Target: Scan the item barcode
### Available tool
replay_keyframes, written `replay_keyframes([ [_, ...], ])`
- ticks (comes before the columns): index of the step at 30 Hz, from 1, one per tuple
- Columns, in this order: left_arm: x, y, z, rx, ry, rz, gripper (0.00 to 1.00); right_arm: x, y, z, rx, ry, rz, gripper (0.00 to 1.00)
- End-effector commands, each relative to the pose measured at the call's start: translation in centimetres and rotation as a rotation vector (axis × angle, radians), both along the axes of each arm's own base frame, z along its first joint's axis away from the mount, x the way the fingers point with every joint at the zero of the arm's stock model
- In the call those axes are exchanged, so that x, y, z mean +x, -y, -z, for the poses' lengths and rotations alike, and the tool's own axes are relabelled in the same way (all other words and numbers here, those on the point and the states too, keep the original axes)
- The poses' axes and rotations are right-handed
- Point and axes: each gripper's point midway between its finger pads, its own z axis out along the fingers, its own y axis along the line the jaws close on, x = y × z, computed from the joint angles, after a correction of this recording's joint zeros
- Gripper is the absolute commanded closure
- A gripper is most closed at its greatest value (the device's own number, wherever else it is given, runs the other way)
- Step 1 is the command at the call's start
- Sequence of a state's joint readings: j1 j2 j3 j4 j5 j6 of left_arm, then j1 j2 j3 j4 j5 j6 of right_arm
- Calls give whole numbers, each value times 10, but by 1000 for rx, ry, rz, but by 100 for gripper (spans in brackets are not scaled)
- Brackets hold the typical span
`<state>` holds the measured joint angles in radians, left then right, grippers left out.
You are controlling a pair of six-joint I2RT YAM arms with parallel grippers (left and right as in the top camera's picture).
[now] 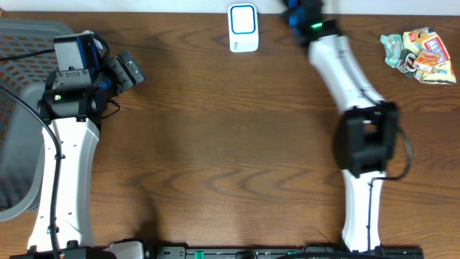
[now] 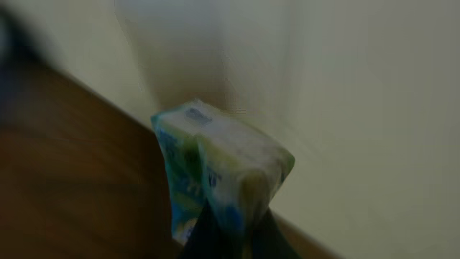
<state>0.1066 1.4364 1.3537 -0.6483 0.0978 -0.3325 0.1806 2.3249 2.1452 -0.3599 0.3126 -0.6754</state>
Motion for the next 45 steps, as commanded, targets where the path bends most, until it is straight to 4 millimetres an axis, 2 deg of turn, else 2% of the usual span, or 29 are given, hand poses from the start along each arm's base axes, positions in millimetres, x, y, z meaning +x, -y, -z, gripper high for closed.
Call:
replay_keyframes([
  [1, 0, -3, -1, 12, -1, -9, 2, -15, 111, -32, 52, 42, 288, 99],
  [5, 0, -3, -1, 11, -1, -9, 2, -42, 199, -7, 99, -46, 476, 99],
  [7, 0, -3, -1, 11, -1, -9, 2, -54, 231, 1, 169, -55, 564, 97],
  [8, 0, -3, -1, 12, -1, -9, 2, -60, 245, 6, 212, -64, 592, 93],
  [9, 0, -3, -1, 11, -1, -9, 2, -63, 253, 10, 244, -74, 602, 89],
  [13, 0, -3, -1, 11, -1, -9, 2, -74, 282, 17, 386, -60, 670, 86],
  [15, 0, -3, -1, 11, -1, -9, 2, -77, 292, 17, 444, -38, 703, 80],
  [16, 0, -3, -1, 11, -1, -9, 2, -79, 297, 17, 455, -33, 716, 73],
  [17, 0, -3, -1, 11, -1, -9, 2, -80, 300, 17, 460, -30, 726, 57],
  [18, 0, -3, -1, 11, -1, -9, 2, -81, 302, 17, 464, -27, 732, 38],
  [19, 0, -3, -1, 11, -1, -9, 2, -82, 304, 17, 468, -25, 738, 13],
  [20, 0, -3, -1, 11, -1, -9, 2, -82, 305, 17, 469, -25, 740, 1],
  [21, 0, -3, -1, 11, -1, -9, 2, -83, 305, 18, 469, -27, 741, 1],
  [25, 0, -3, -1, 11, -1, -9, 3, -90, 299, 21, 468, -69, 745, 1],
  [29, 0, -3, -1, 11, -1, -9, 2, -103, 281, 7, 474, -109, 734, 1],
  [31, 0, -3, -1, 11, -1, -9, 2, -110, 264, -9, 496, -125, 697, 1],
  [34, 0, -3, -1, 11, -1, -9, 2, -125, 228, -40, 585, -154, 613, 1],
  [37, 0, -3, -1, 11, -1, -9, 2, -150, 191, -70, 670, -205, 509, 1],
  [39, 0, -3, -1, 11, -1, -9, 2, -169, 171, -84, 723, -249, 455, 1],
  [42, 0, -3, -1, 11, -1, -9, 2, -200, 131, -103, 789, -346, 275, 1],
  [45, 0, -3, -1, 11, -1, -9, 2, -221, 104, -116, 804, -398, 112, 1],
])
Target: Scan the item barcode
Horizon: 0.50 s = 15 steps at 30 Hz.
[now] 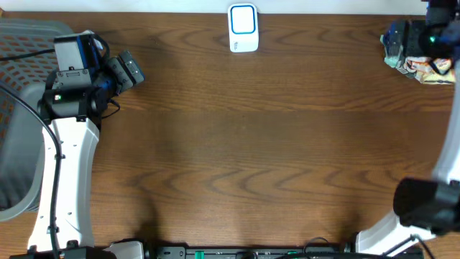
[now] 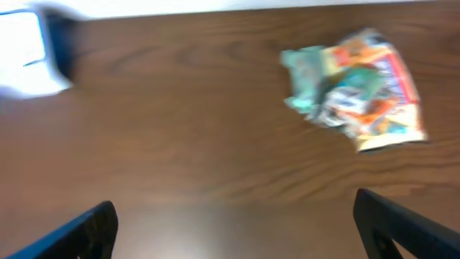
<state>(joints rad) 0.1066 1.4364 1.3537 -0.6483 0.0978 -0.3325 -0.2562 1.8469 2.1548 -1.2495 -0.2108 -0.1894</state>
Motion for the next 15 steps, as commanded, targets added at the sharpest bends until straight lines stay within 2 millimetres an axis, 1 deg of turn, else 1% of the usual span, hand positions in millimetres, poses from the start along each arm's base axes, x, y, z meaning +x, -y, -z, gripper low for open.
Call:
replay_keyframes([
  [1, 0, -3, -1, 11, -1, -9, 2, -16, -46, -15, 132, 42, -248, 1],
  [6, 0, -3, -1, 11, -1, -9, 2, -39, -54, -27, 150, 31, -252, 1],
  [9, 0, -3, -1, 11, -1, -9, 3, -52, -55, -32, 136, 25, -239, 1],
  [13, 0, -3, -1, 11, -1, -9, 2, -61, -55, -41, 149, 46, -191, 1],
  [15, 0, -3, -1, 11, -1, -9, 2, -64, -54, -42, 144, 56, -167, 1],
])
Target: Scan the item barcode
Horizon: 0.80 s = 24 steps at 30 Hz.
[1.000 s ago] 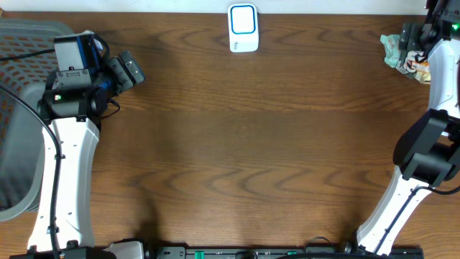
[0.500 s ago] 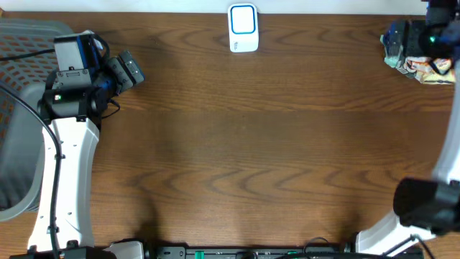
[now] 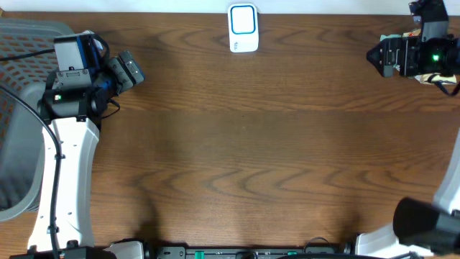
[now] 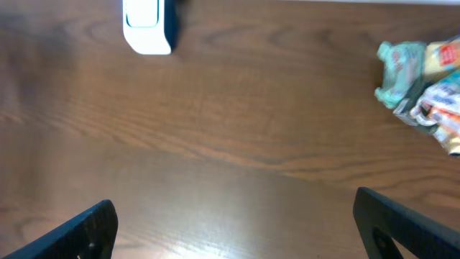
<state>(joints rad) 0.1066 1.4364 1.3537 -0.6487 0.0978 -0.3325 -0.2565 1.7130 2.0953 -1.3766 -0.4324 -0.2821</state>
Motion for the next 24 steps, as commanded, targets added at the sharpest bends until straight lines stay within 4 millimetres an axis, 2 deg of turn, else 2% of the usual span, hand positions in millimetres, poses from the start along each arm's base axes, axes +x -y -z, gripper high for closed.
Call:
replay_keyframes([
  [1, 0, -3, -1, 12, -1, -9, 2, -15, 0, -14, 6, 39, 62, 1],
  [5, 0, -3, -1, 12, -1, -9, 2, -27, 13, 5, -13, 13, 198, 1],
  [9, 0, -3, -1, 12, -1, -9, 2, -40, 9, 31, 32, 19, 247, 1],
  [13, 0, -3, -1, 12, -1, -9, 2, -61, 3, 58, 54, 49, 276, 1],
  [19, 0, -3, -1, 12, -1, -9, 2, -95, -8, 79, 69, 98, 287, 1],
  [24, 0, -3, -1, 12, -1, -9, 2, -116, -18, 88, 88, 129, 266, 1],
])
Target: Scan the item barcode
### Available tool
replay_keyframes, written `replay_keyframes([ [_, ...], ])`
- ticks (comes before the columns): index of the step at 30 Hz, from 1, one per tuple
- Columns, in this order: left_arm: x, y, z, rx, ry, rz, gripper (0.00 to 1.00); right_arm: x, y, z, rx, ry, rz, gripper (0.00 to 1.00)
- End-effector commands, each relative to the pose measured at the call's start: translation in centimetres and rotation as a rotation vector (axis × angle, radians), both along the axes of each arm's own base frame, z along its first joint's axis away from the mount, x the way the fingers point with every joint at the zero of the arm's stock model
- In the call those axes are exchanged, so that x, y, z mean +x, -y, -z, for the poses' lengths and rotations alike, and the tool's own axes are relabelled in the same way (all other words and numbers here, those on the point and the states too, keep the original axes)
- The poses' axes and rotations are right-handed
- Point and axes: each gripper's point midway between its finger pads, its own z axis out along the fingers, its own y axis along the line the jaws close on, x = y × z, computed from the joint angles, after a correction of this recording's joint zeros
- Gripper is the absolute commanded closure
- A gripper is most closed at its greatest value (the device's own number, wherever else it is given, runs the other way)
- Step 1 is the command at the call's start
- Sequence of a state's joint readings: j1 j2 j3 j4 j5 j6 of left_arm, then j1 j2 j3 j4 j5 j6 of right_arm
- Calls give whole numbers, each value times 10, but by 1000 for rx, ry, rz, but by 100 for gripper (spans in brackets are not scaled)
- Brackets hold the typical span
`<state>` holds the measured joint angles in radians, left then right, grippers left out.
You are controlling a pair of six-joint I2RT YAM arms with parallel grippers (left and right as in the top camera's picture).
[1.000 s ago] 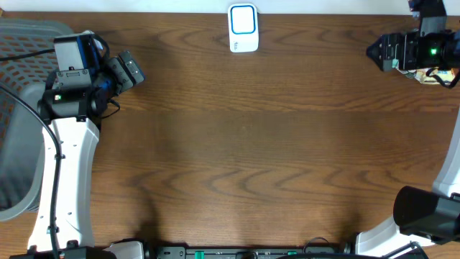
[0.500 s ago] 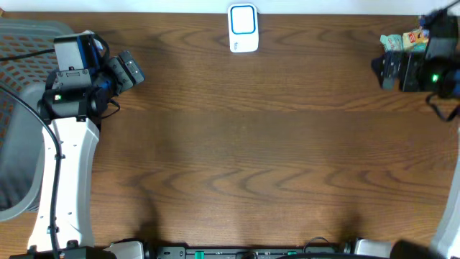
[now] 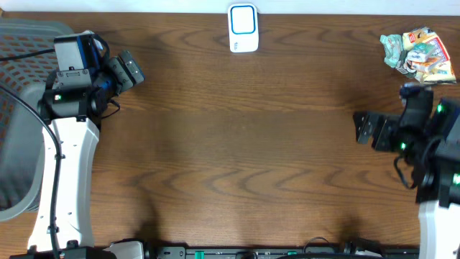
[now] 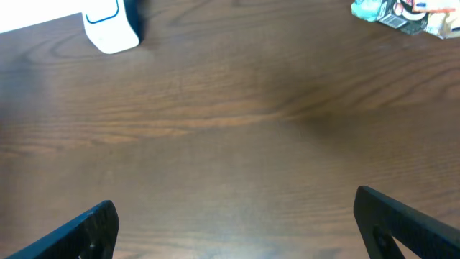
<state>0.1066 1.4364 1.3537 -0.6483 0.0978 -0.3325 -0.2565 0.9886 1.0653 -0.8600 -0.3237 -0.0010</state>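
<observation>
The white scanner with a blue frame (image 3: 243, 27) stands at the table's back edge; the right wrist view shows the scanner (image 4: 111, 29) at its upper left. A heap of crumpled, colourful packets (image 3: 418, 56) lies at the back right corner, and the same packets (image 4: 402, 11) sit at the top right edge of the wrist view. My right gripper (image 3: 366, 129) hovers over bare wood at the right middle, well in front of the heap. It is open (image 4: 237, 234), fingertips (image 4: 86, 230) wide apart and nothing between them. My left gripper (image 3: 128, 70) rests at the far left.
A grey mesh basket (image 3: 14, 108) stands at the left edge beside the left arm. The brown wooden table (image 3: 237, 158) stretches between the two arms. The right arm's body fills the lower right corner.
My right gripper has moved from beside the packet heap at the back right toward the front, and is now over bare wood. It stays open. The left arm has not moved.
My right gripper was shut on a green and blue packet held up near the scanner at the back. Then it stood open by the heap at the back right, the packet no longer in it. It then stayed open near the heap, and now hangs further forward.
</observation>
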Motion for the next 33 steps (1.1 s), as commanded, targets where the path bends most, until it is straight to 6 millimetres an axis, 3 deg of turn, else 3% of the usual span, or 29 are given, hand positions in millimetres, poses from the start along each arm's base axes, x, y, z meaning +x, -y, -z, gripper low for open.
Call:
replay_keyframes([
  [1, 0, -3, -1, 11, -1, -9, 2, -12, -9, 5, 37, 12, -10, 1],
  [18, 0, -3, -1, 11, -1, -8, 2, -23, -12, 16, 52, -45, -10, 1],
  [27, 0, -3, -1, 11, -1, -9, 2, -12, -9, 23, 32, 3, -9, 1],
  [33, 0, -3, -1, 11, -1, -9, 3, 1, -20, 29, -60, 172, -42, 1],
])
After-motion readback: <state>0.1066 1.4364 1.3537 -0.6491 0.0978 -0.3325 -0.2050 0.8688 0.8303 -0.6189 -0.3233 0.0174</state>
